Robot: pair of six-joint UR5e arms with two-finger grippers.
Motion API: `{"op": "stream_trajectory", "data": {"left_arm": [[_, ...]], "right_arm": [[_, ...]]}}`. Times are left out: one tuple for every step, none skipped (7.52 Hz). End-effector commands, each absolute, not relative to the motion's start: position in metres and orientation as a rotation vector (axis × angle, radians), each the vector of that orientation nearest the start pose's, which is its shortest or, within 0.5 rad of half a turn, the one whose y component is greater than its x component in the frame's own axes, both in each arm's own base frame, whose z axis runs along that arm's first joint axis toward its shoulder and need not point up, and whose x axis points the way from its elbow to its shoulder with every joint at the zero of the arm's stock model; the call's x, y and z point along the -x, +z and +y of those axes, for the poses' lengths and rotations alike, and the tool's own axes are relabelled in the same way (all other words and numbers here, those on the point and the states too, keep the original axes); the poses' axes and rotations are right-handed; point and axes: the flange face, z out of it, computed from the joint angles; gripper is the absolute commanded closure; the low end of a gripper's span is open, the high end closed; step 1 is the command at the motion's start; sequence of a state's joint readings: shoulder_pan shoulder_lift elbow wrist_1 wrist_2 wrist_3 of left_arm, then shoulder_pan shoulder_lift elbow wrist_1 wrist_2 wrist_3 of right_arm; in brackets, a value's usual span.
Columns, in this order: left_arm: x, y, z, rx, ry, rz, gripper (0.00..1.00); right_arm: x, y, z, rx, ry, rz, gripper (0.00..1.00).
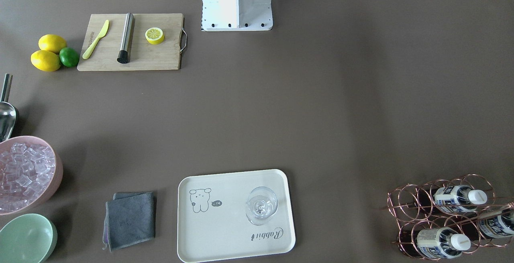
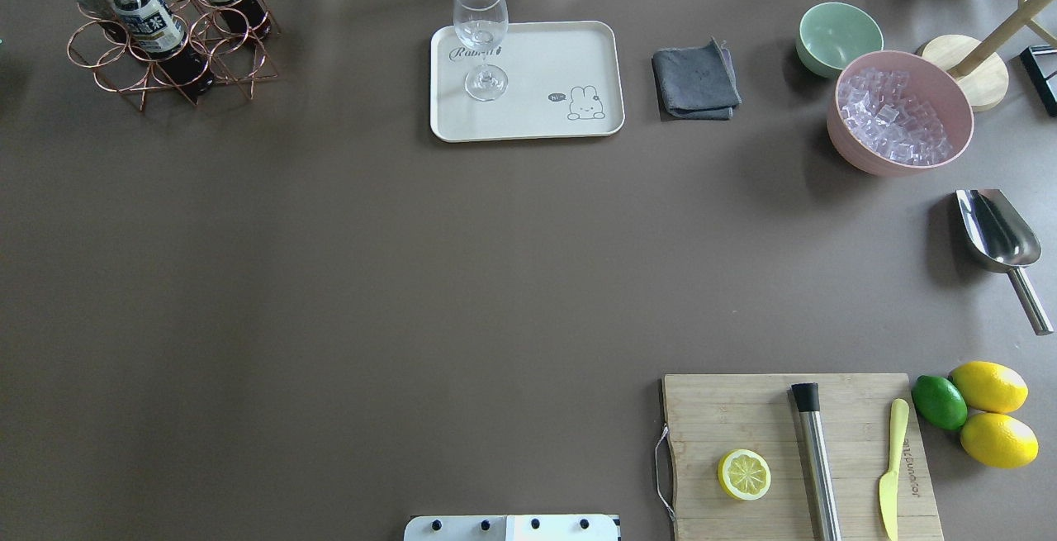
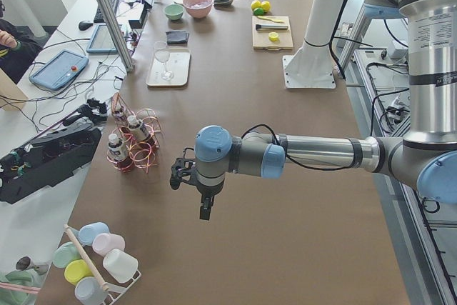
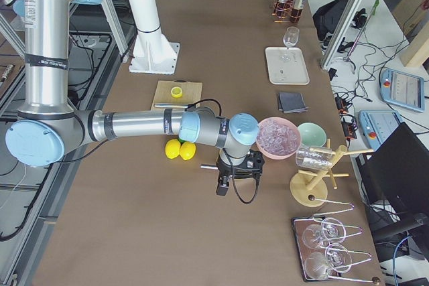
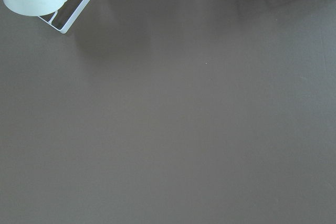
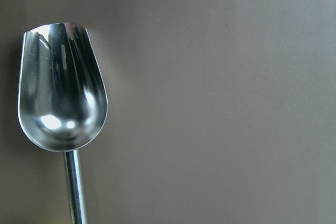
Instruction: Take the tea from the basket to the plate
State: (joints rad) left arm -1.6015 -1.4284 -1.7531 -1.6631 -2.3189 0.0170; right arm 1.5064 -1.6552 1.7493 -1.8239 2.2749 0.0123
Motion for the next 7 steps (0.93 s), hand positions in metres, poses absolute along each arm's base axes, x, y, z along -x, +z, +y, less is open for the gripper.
{"op": "stream_trajectory", "data": {"left_arm": [[0.079, 0.627, -0.438, -0.141, 0.035, 0.749, 0.02], [0.079, 0.630, -0.437, -0.136, 0.032, 0.746, 0.02], [0.079, 0.632, -0.436, -0.130, 0.029, 0.742, 0.02], [0.079, 0.636, -0.436, -0.121, 0.026, 0.742, 0.02], [0.079, 0.639, -0.433, -0.117, 0.024, 0.741, 0.02], [0.078, 0.640, -0.432, -0.113, 0.025, 0.741, 0.02], [0.078, 0.638, -0.433, -0.118, 0.029, 0.741, 0.02]], "right_arm": [[-0.040, 0.641, -0.444, 0.181, 0.007, -0.696, 0.01], [-0.040, 0.640, -0.445, 0.180, 0.006, -0.696, 0.01], [-0.040, 0.640, -0.445, 0.180, 0.006, -0.696, 0.01], [-0.040, 0.641, -0.444, 0.181, 0.007, -0.696, 0.01], [-0.040, 0.641, -0.444, 0.181, 0.005, -0.696, 0.01], [-0.040, 0.641, -0.444, 0.181, 0.007, -0.696, 0.01], [-0.040, 0.641, -0.444, 0.181, 0.005, -0.695, 0.01]]}}
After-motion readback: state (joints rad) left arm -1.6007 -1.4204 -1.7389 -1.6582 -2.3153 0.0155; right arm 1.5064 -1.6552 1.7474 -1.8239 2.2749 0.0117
